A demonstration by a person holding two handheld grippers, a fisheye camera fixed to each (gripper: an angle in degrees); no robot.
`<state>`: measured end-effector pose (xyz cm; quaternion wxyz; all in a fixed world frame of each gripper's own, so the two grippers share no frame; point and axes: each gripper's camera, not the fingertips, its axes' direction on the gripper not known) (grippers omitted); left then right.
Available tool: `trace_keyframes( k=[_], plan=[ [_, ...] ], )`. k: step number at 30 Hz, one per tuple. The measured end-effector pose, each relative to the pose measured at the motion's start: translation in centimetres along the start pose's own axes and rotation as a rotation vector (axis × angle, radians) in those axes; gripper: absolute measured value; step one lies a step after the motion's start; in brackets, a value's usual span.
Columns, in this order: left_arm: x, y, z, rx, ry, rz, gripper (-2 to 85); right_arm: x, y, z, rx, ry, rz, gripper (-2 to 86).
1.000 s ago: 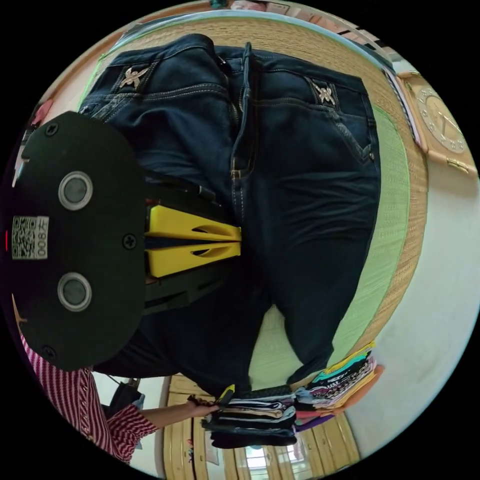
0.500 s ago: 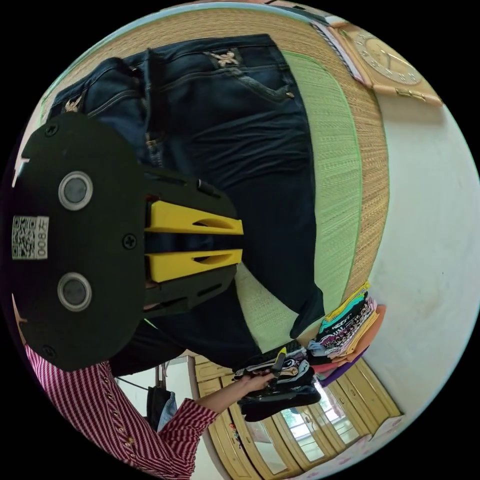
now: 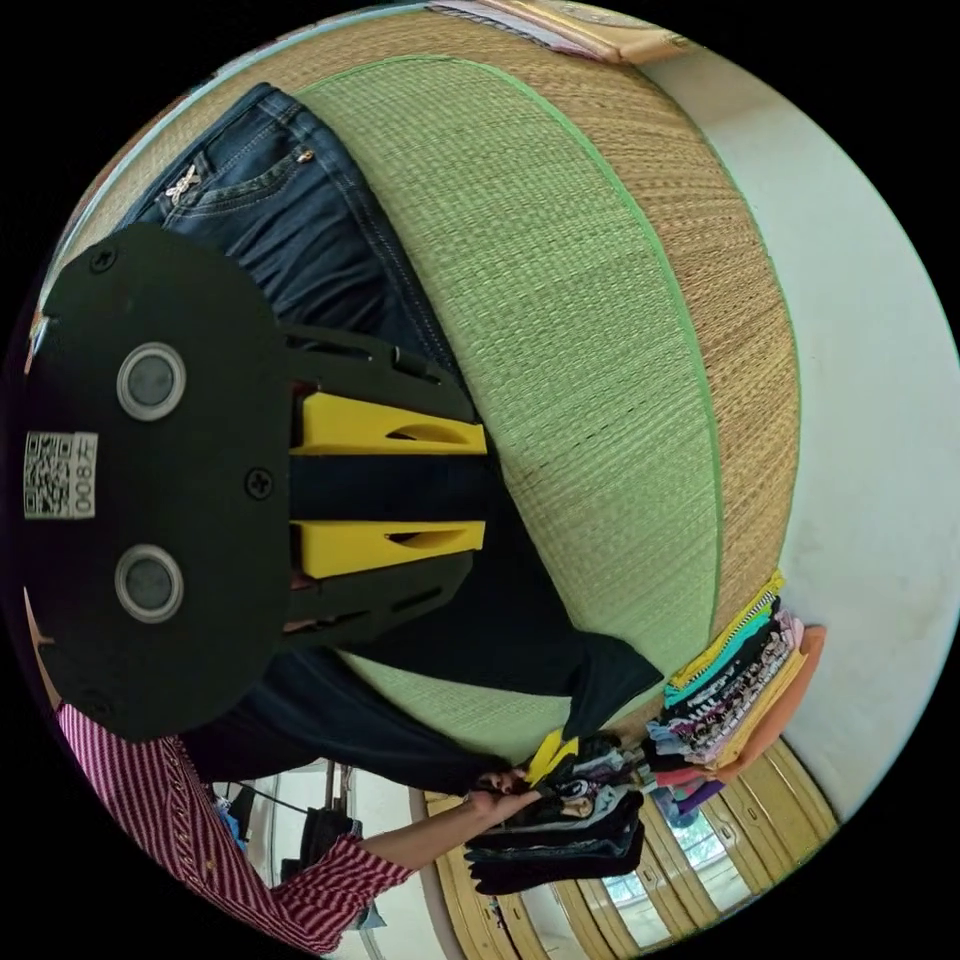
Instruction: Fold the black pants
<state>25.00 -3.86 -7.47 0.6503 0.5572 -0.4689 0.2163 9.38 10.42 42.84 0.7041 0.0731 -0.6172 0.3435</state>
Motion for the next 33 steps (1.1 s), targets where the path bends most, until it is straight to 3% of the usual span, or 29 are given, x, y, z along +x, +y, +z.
trace_keyframes(
  k=[6, 10, 14, 17, 23, 26, 30, 33],
  plan=[
    [1.2, 0.6, -2.8, -0.044, -0.030, 0.059, 0.6, -0.9, 1.3, -1.9, 0.100, -0.112, -0.105, 1.6],
    [2.4, 1.7, -5.2, 0.005, 0.011, 0.094, 0.3, -7.7, 3.7, -6.1, 0.159, -0.147, -0.324, 0.9],
    [3.8, 2.8, -8.5, 0.099, 0.062, 0.140, 0.7, -16.1, 3.9, -8.9, 0.184, -0.059, -0.510, 0.8],
    [4.2, 2.7, -9.9, 0.132, 0.068, 0.145, 2.1, -18.8, 0.2, -7.8, 0.170, 0.079, -0.489, 0.8],
    [2.7, 0.8, -10.3, 0.130, 0.155, 0.075, 9.2, -17.0, -2.5, -2.7, 0.063, 0.140, -0.404, 0.7],
    [2.3, -0.3, -9.2, 0.065, 0.190, 0.079, 10.0, -15.5, -1.9, -2.8, 0.080, 0.079, -0.383, 0.7],
    [3.1, -1.4, -7.0, -0.084, 0.112, 0.146, 10.7, -15.6, -1.8, -3.9, 0.088, 0.020, -0.391, 0.7],
    [3.9, -1.5, -6.6, -0.099, 0.028, 0.180, 9.6, -16.9, -1.2, -4.6, 0.087, 0.023, -0.433, 0.7]
  ],
)
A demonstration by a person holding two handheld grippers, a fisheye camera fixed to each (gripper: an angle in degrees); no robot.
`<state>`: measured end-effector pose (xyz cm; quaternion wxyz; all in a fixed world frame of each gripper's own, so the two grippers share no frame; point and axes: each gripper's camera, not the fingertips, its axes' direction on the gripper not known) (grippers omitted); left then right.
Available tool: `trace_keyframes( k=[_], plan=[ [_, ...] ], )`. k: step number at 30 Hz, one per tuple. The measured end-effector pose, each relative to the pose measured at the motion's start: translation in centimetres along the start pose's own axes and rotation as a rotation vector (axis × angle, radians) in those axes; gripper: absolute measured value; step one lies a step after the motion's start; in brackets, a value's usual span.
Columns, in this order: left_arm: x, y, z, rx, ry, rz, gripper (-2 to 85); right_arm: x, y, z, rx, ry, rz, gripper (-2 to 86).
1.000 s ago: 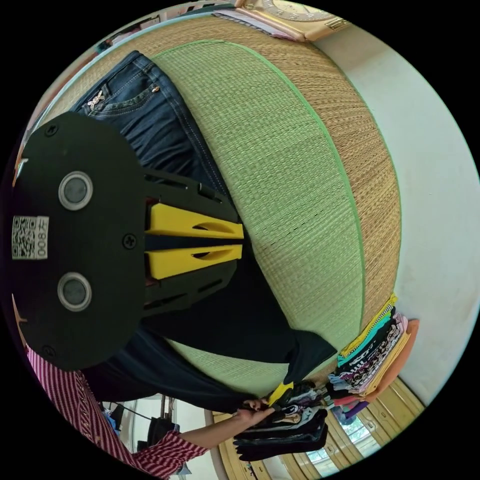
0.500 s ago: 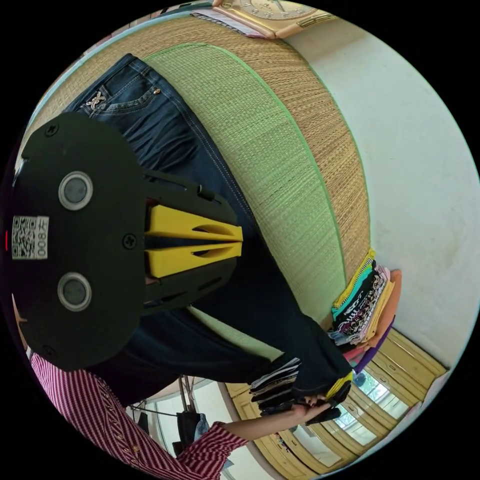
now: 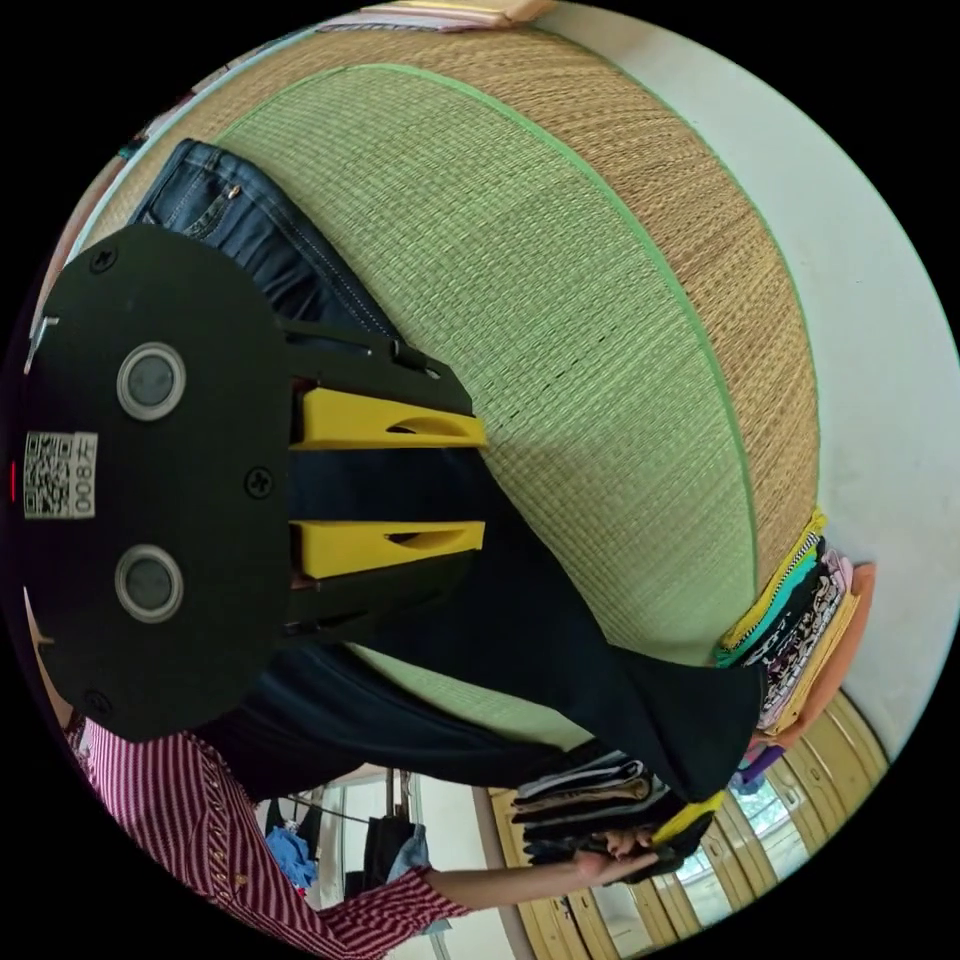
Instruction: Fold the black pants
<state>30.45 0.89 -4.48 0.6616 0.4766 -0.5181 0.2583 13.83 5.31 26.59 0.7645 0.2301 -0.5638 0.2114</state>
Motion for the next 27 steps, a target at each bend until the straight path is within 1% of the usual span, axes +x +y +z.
trace_keyframes(
  k=[3, 8, 10, 13, 15, 20, 22, 25, 27],
  plan=[
    [0.7, 0.1, 0.4, -0.026, -0.074, 0.036, 7.4, -0.5, 0.4, -0.6, 0.001, 0.004, -0.010, 0.7],
    [1.6, 0.6, 1.1, -0.064, -0.141, 0.083, 3.1, 0.1, 1.8, -1.6, 0.021, -0.029, 0.033, 0.7],
    [2.0, 1.2, 1.2, -0.052, -0.159, 0.084, 2.2, 0.2, 2.3, -1.9, 0.029, -0.040, 0.047, 0.7],
    [2.4, 3.1, 0.0, 0.046, -0.135, 0.075, 1.5, 0.0, 3.6, -3.3, 0.065, -0.062, 0.064, 0.7],
    [2.8, 5.7, -2.0, 0.157, -0.080, 0.080, 1.3, -0.5, 4.8, -5.0, 0.102, -0.088, 0.060, 0.8],
    [3.6, 11.1, -6.0, 0.353, -0.019, 0.113, 1.1, -5.5, 8.5, -11.3, 0.247, -0.151, -0.035, 1.1],
    [3.4, 11.6, -6.4, 0.378, -0.010, 0.108, 1.2, -7.5, 7.8, -11.6, 0.252, -0.119, -0.071, 1.3],
    [2.2, 10.4, -5.1, 0.373, -0.019, 0.064, 1.2, -9.4, 3.4, -8.7, 0.190, -0.003, -0.083, 1.6],
    [0.3, 8.2, -2.2, 0.310, -0.031, -0.023, 1.3, -9.3, -0.6, -5.2, 0.117, 0.102, -0.075, 1.8]
  ],
)
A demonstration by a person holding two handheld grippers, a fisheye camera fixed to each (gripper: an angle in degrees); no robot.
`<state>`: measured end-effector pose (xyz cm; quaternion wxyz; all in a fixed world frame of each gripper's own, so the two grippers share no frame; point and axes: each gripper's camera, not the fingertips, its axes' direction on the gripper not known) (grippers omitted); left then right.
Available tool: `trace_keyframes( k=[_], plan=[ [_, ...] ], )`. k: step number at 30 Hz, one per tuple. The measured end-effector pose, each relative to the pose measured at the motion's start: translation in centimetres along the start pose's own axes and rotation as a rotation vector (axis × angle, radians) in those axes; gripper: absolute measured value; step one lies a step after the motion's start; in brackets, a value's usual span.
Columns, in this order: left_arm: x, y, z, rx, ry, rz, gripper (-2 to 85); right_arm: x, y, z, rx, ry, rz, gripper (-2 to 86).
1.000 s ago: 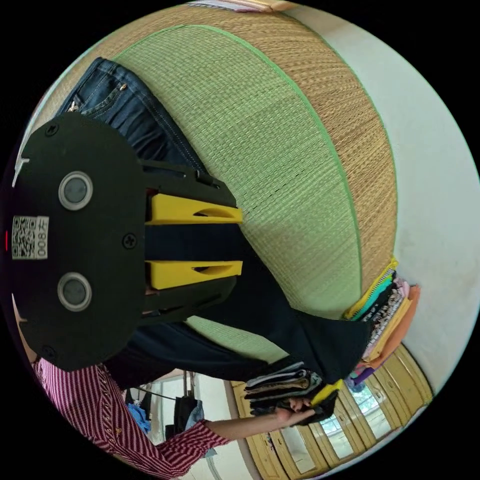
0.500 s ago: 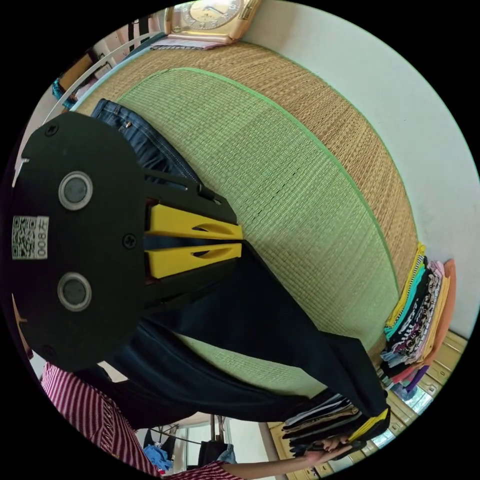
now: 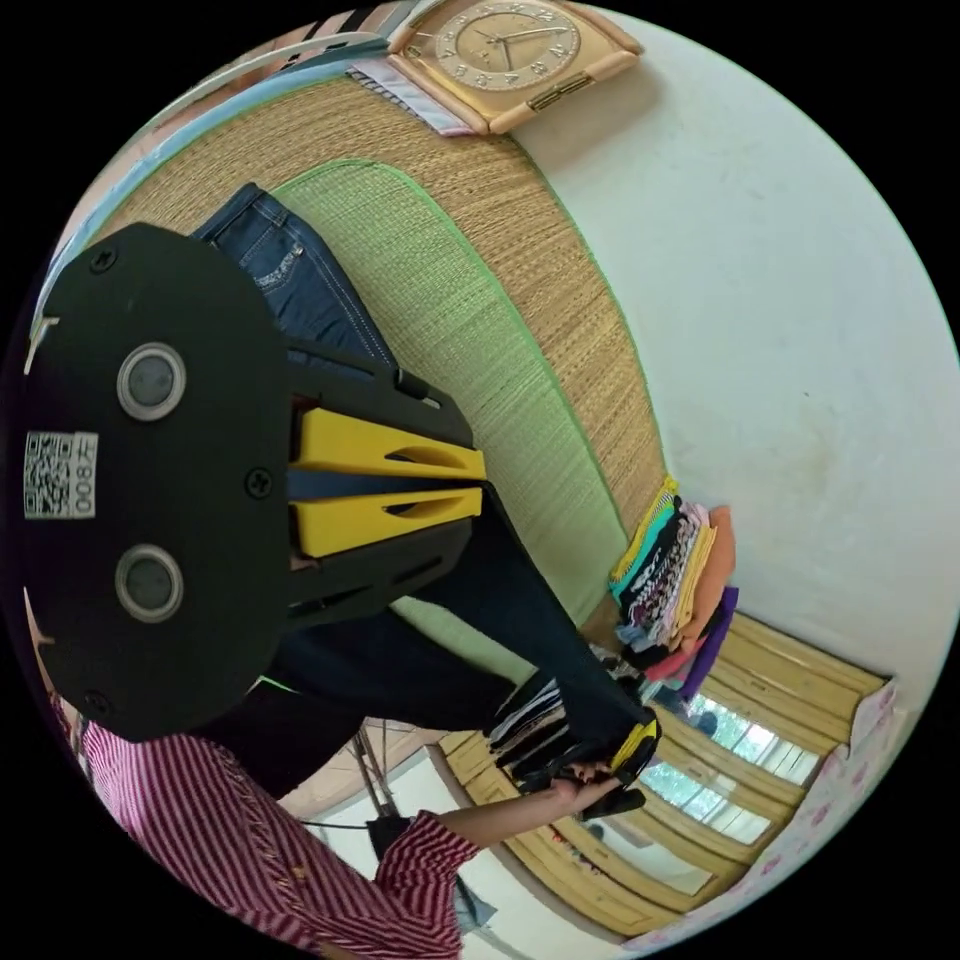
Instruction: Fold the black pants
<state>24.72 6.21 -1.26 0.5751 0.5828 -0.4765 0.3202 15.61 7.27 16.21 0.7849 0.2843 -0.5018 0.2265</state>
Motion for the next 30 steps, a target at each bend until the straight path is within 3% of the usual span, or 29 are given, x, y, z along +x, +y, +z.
trace_keyframes(
  k=[5, 10, 16, 17, 22, 25, 30],
  plan=[
    [-2.3, 0.4, 7.2, -0.139, -0.117, -0.174, 0.8, 2.0, -5.8, 14.1, -0.367, 0.358, 0.071, 1.7],
    [-2.2, 5.4, 9.3, -0.058, -0.131, -0.221, 0.1, 2.4, -1.4, 19.9, -0.437, 0.372, 0.008, 0.5],
    [-5.3, 12.9, 11.9, -0.134, -0.326, -0.423, 0.0, 5.2, 3.2, 26.4, -0.621, 0.469, 0.019, 0.2],
    [-6.4, 14.2, 13.0, -0.188, -0.350, -0.471, 0.0, 5.1, 3.5, 25.8, -0.569, 0.449, 0.019, 0.2],
    [-9.4, 16.7, 14.4, -0.108, -0.401, -0.568, 0.0, 4.7, 4.9, 23.6, -0.550, 0.404, 0.051, 0.1],
    [-11.5, 17.7, 15.6, -0.088, -0.310, -0.618, 0.0, 3.6, 5.6, 23.0, -0.544, 0.408, 0.044, 0.1],
    [-10.1, 19.6, 17.0, -0.057, -0.329, -0.552, 0.0, 0.1, 5.8, 22.2, -0.515, 0.425, 0.028, 0.1]
  ],
)
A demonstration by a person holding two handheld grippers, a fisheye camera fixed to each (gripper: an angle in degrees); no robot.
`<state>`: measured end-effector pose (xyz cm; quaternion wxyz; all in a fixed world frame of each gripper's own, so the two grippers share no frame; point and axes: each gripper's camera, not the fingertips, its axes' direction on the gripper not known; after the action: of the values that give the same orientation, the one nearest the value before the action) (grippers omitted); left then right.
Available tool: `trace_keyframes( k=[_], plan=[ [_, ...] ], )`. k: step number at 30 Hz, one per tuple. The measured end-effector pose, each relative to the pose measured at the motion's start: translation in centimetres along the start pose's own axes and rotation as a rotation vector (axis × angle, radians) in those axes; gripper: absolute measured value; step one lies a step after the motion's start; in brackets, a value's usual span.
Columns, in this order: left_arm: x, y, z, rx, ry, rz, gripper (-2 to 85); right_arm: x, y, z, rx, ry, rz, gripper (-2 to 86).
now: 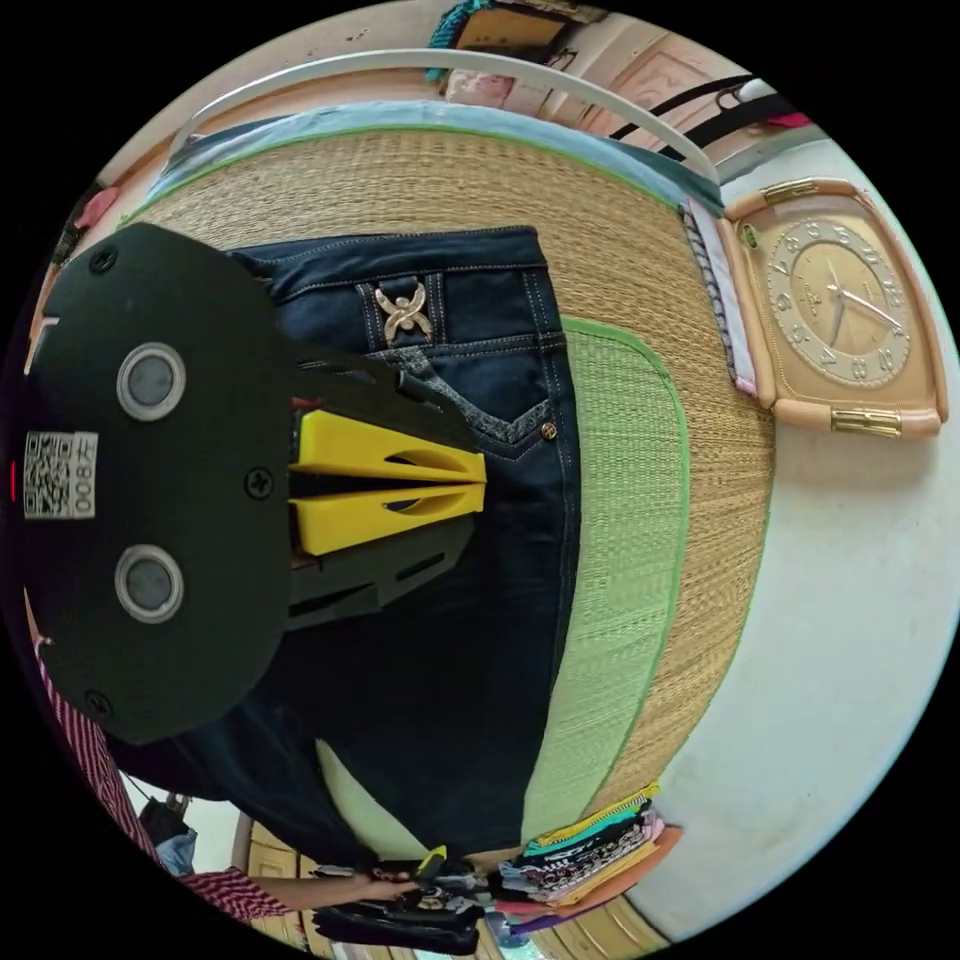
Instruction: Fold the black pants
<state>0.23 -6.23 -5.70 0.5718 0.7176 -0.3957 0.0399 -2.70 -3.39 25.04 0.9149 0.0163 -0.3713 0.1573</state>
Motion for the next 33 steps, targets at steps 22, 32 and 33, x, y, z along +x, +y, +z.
trace_keyframes(
  k=[22, 32, 33],
  plan=[
    [-6.6, 19.5, 5.4, -0.097, -0.053, -0.181, 0.0, -16.0, 21.1, -6.2, -0.046, -0.053, -0.173, 0.1],
    [-7.5, 22.5, 8.8, -0.135, -0.044, -0.207, -0.1, -8.4, 24.5, -7.2, -0.091, 0.081, 0.102, 0.0],
    [-7.4, 22.8, 9.0, -0.134, -0.049, -0.206, -0.1, -8.5, 24.1, -7.2, -0.094, 0.070, 0.102, 0.0]
  ],
)
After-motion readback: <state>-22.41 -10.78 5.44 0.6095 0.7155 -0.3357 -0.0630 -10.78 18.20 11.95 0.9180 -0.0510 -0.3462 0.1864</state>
